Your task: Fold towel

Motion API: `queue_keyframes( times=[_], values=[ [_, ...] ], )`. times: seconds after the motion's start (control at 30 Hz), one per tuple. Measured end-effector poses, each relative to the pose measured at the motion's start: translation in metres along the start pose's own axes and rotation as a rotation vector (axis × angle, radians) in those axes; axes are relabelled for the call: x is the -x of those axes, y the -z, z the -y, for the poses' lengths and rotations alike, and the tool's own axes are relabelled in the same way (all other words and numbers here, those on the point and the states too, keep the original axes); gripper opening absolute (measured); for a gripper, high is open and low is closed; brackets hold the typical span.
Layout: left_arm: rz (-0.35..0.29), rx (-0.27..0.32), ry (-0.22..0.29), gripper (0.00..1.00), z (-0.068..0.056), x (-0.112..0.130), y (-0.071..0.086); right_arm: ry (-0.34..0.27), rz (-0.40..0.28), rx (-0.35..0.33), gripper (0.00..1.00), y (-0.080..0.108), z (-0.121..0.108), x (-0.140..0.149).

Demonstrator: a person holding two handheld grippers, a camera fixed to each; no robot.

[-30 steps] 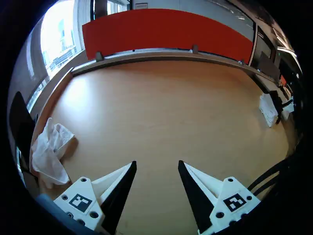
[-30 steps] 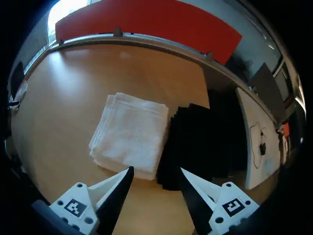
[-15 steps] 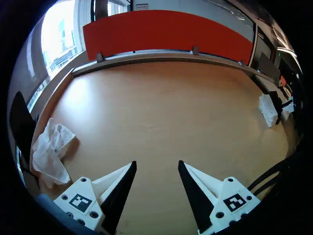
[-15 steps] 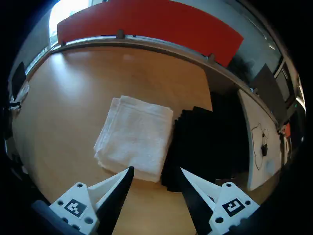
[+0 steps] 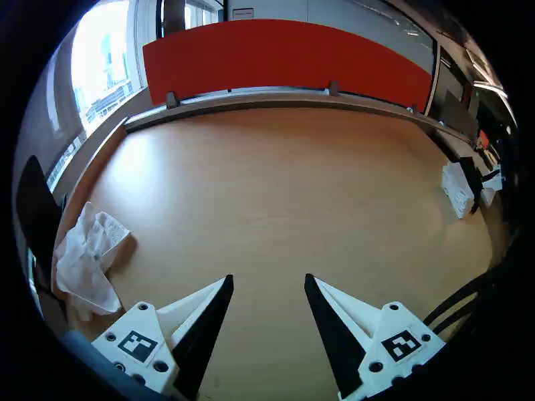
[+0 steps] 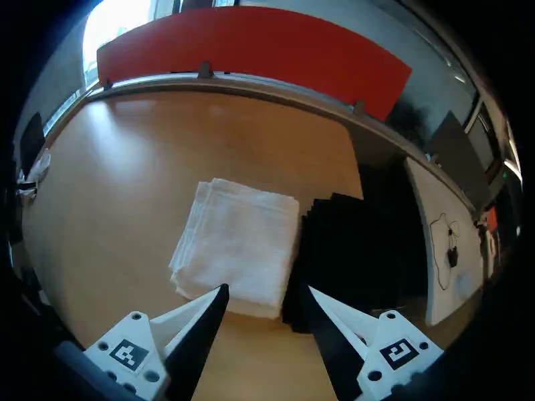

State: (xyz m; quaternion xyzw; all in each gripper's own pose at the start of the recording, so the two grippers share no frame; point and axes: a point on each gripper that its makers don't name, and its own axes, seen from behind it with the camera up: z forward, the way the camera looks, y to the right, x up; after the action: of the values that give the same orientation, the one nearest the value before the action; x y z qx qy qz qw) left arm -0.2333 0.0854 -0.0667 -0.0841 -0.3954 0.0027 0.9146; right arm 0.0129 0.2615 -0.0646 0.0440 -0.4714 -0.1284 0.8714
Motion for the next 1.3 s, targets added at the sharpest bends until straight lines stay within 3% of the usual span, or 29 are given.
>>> queue_keyframes(
  times=[0.5, 0.8, 1.03, 1.3],
  values=[
    [-0.01, 0.002, 0.006, 0.78, 0.0, -0.005, 0.0, -0.081, -0.131, 0.013, 0.82, 0.011, 0.014, -0.027],
    [-0.019, 0.0, 0.012, 0.78, 0.0, -0.009, 0.001, -0.225, -0.254, 0.052, 0.82, 0.016, 0.019, -0.047],
    [-0.024, -0.005, 0.013, 0.78, 0.002, -0.011, 0.002, -0.344, -0.302, 0.076, 0.83, 0.016, 0.02, -0.054],
    [-0.03, -0.007, 0.019, 0.78, 0.002, -0.013, 0.001, -0.384, -0.312, 0.091, 0.83, 0.015, 0.022, -0.055]
  ],
)
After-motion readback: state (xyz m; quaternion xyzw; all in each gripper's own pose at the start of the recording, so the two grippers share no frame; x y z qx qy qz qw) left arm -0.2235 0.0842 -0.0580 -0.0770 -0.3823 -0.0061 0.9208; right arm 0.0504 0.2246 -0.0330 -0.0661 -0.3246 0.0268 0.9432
